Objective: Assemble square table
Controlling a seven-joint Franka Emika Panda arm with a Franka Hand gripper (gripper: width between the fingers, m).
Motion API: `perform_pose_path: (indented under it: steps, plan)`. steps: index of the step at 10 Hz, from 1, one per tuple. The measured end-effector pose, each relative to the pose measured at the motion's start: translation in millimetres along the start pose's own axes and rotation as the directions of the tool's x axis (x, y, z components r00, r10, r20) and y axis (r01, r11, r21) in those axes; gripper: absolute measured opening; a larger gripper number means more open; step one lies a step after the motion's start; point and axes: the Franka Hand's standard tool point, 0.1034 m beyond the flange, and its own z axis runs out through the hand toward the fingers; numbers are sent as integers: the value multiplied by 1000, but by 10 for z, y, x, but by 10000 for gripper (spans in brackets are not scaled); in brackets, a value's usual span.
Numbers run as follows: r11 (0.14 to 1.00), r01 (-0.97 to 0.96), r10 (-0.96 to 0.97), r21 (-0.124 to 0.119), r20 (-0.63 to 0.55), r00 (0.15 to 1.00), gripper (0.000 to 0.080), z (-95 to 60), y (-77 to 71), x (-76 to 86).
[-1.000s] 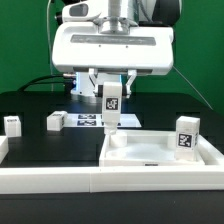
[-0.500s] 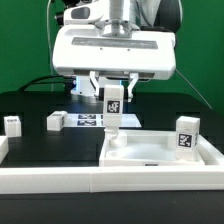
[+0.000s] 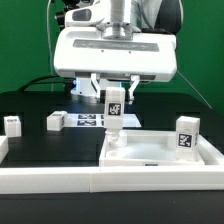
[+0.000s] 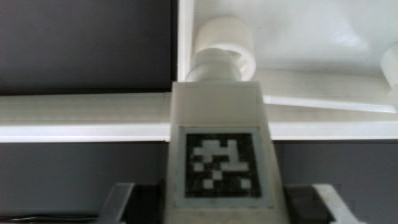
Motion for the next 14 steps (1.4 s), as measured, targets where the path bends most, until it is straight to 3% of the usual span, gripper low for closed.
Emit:
perform_pose_path:
  steps: [2,4,8,14]
  plan:
    - [1000,7,-7,0,-1,1000,291,58,43,171]
    - [1000,8,-8,0,-2,1000,291,105,53,222]
    - [1000,14,-14,9,16,1000,291,177,-85,113]
    - [1000,20,-20,9,28,999,291,218,-99,43]
